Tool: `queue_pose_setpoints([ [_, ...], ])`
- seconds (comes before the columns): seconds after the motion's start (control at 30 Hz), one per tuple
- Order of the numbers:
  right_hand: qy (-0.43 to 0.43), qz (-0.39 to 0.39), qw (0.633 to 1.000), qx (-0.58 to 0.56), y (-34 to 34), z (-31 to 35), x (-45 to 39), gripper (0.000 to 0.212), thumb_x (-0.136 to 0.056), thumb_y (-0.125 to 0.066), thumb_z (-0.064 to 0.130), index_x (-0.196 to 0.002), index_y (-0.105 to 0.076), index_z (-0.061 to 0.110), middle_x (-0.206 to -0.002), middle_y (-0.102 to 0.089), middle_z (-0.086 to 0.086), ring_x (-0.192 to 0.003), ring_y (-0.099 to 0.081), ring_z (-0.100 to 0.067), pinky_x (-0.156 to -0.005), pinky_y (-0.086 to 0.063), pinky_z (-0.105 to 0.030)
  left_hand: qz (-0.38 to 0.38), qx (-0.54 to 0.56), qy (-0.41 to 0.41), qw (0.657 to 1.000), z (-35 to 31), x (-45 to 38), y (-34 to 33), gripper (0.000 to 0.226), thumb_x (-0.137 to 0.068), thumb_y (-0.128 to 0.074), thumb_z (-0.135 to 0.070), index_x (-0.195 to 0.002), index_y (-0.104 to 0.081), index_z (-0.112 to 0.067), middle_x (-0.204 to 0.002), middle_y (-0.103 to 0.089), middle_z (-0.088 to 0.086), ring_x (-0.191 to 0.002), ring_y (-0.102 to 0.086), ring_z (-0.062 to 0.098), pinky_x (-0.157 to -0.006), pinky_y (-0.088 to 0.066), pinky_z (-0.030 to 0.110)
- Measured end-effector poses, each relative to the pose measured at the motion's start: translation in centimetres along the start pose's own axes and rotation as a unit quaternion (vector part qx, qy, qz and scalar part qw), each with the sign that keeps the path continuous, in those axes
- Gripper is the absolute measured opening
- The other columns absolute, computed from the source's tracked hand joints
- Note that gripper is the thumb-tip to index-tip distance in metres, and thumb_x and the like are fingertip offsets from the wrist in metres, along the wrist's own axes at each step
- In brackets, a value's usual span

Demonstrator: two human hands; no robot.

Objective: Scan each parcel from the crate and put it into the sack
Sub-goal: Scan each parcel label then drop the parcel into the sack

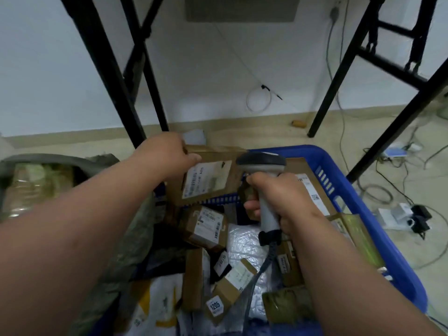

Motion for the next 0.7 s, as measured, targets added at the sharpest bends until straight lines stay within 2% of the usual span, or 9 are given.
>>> queue_pose_setpoints([
  [0.07,0.032,0.002,0.999,-0.002,-0.2,1.3,2.1,0.017,-0.085,-0.068,0.020,-0.094,-0.066,0.006,-0.073,-0.070,-0.011,-0.055,-0.072,-0.019,-0.046,-0.052,-0.026,-0.022,0.134,0.060,0.989,2.6,2.8,1.7,0.036,-0.086,-0.064,-0.055,-0.090,-0.059,-0.019,-0.081,-0.063,0.000,-0.075,-0.064,0.022,-0.067,-0.057,0.038],
  [0.1,0.045,0.008,0.999,-0.003,-0.3,1.8,3.2,0.016,-0.085,-0.069,0.020,-0.093,-0.066,0.006,-0.071,-0.071,-0.011,-0.055,-0.072,-0.019,-0.046,-0.053,-0.026,-0.037,0.218,0.093,0.971,3.9,4.4,2.2,0.035,-0.085,-0.068,-0.052,-0.087,-0.061,-0.018,-0.081,-0.066,0.001,-0.074,-0.067,0.022,-0.069,-0.060,0.040],
  [0.17,0.073,0.027,0.997,-0.004,-1.0,2.8,5.6,0.016,-0.084,-0.069,0.019,-0.092,-0.067,0.005,-0.066,-0.072,-0.009,-0.057,-0.073,-0.020,-0.047,-0.053,-0.027,-0.057,0.382,0.153,0.910,6.7,7.7,2.6,0.030,-0.084,-0.073,-0.042,-0.089,-0.065,-0.014,-0.081,-0.071,0.006,-0.072,-0.070,0.023,-0.066,-0.062,0.039],
  [0.23,0.100,0.052,0.994,-0.005,-1.9,3.4,8.1,0.016,-0.084,-0.069,0.021,-0.092,-0.067,0.006,-0.065,-0.073,-0.007,-0.061,-0.073,-0.022,-0.048,-0.053,-0.027,-0.064,0.477,0.186,0.857,9.0,10.7,2.8,0.028,-0.086,-0.073,-0.033,-0.094,-0.067,-0.007,-0.080,-0.071,0.009,-0.067,-0.068,0.022,-0.065,-0.060,0.037],
  [0.3,0.117,0.088,0.989,-0.021,-3.0,3.9,10.5,0.016,-0.084,-0.069,0.020,-0.092,-0.067,0.007,-0.066,-0.072,-0.007,-0.061,-0.073,-0.023,-0.049,-0.053,-0.026,-0.072,0.543,0.208,0.810,11.1,13.4,3.1,0.026,-0.088,-0.072,-0.030,-0.097,-0.068,-0.006,-0.077,-0.072,0.007,-0.064,-0.065,0.019,-0.068,-0.058,0.036],
  [0.43,0.118,0.142,0.982,-0.043,-5.2,4.1,14.2,0.017,-0.085,-0.069,0.018,-0.094,-0.066,0.004,-0.067,-0.071,-0.009,-0.062,-0.071,-0.024,-0.049,-0.052,-0.027,-0.079,0.652,0.236,0.716,13.9,17.7,3.3,0.033,-0.090,-0.070,-0.027,-0.112,-0.062,-0.004,-0.104,-0.073,0.014,-0.098,-0.068,0.028,-0.072,-0.058,0.036],
  [0.53,0.109,0.169,0.978,-0.048,-7.3,4.1,16.0,0.016,-0.086,-0.068,0.016,-0.094,-0.065,0.002,-0.067,-0.069,-0.010,-0.059,-0.070,-0.024,-0.048,-0.051,-0.028,-0.098,0.709,0.241,0.656,14.8,19.7,3.5,0.038,-0.091,-0.068,-0.021,-0.121,-0.058,0.001,-0.107,-0.071,0.016,-0.096,-0.069,0.029,-0.077,-0.058,0.038],
  [0.6,0.101,0.193,0.975,-0.050,-8.9,4.2,16.8,0.013,-0.087,-0.066,0.014,-0.090,-0.064,0.002,-0.064,-0.067,-0.011,-0.056,-0.068,-0.024,-0.045,-0.051,-0.027,-0.095,0.732,0.246,0.629,15.4,20.7,3.2,0.041,-0.091,-0.068,-0.019,-0.125,-0.057,0.001,-0.097,-0.073,0.012,-0.091,-0.070,0.026,-0.069,-0.058,0.033],
  [0.7,0.088,0.231,0.968,-0.036,-11.2,4.2,17.6,0.013,-0.088,-0.065,0.015,-0.087,-0.064,0.002,-0.065,-0.066,-0.012,-0.056,-0.067,-0.023,-0.046,-0.051,-0.028,-0.082,0.749,0.250,0.609,16.1,21.5,2.6,0.043,-0.091,-0.067,-0.016,-0.128,-0.057,0.003,-0.090,-0.074,0.009,-0.091,-0.069,0.023,-0.061,-0.057,0.027],
])
Point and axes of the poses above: each hand's wrist, its own x-axis away from the middle knuckle, its own y-axis out of the back of the hand, z = x × y, the point moved 5 cm from there along -x, towards the middle knuckle
